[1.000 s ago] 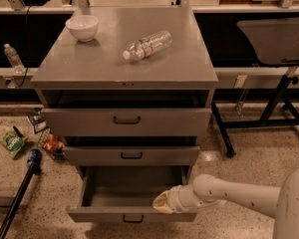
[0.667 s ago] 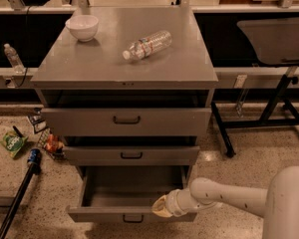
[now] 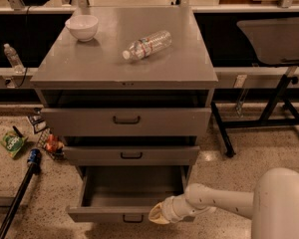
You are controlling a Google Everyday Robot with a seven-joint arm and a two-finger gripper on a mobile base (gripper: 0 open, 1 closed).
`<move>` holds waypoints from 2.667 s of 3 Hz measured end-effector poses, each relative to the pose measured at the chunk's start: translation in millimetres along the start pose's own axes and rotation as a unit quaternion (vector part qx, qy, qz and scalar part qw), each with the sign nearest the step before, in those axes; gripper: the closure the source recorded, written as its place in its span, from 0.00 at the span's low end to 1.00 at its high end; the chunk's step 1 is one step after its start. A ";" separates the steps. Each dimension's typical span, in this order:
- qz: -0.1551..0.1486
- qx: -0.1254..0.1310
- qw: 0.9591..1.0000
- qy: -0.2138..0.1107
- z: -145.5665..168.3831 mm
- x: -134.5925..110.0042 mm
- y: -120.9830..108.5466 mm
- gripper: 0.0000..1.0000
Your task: Close bottom drawer
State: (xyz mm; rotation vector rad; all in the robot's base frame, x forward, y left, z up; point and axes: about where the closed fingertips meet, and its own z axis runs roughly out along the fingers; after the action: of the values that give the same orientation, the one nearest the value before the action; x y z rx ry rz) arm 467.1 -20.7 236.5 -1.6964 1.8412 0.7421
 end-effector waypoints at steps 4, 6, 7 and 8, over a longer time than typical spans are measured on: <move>-0.054 0.118 0.991 0.034 47.7 43.9 -13.7 1.00; -0.077 0.183 0.978 0.057 39.7 50.9 -52.2 1.00; -0.086 0.188 0.977 0.060 45.6 58.0 -71.5 1.00; -0.088 0.183 0.978 0.058 51.7 61.4 -81.6 1.00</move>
Offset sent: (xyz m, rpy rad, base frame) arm 0.0058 -0.0029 -0.0535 -0.0760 -0.2458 -0.0687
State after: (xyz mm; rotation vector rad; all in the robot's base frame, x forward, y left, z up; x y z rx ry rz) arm 544.3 -33.1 153.0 -1.6553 1.7447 0.2182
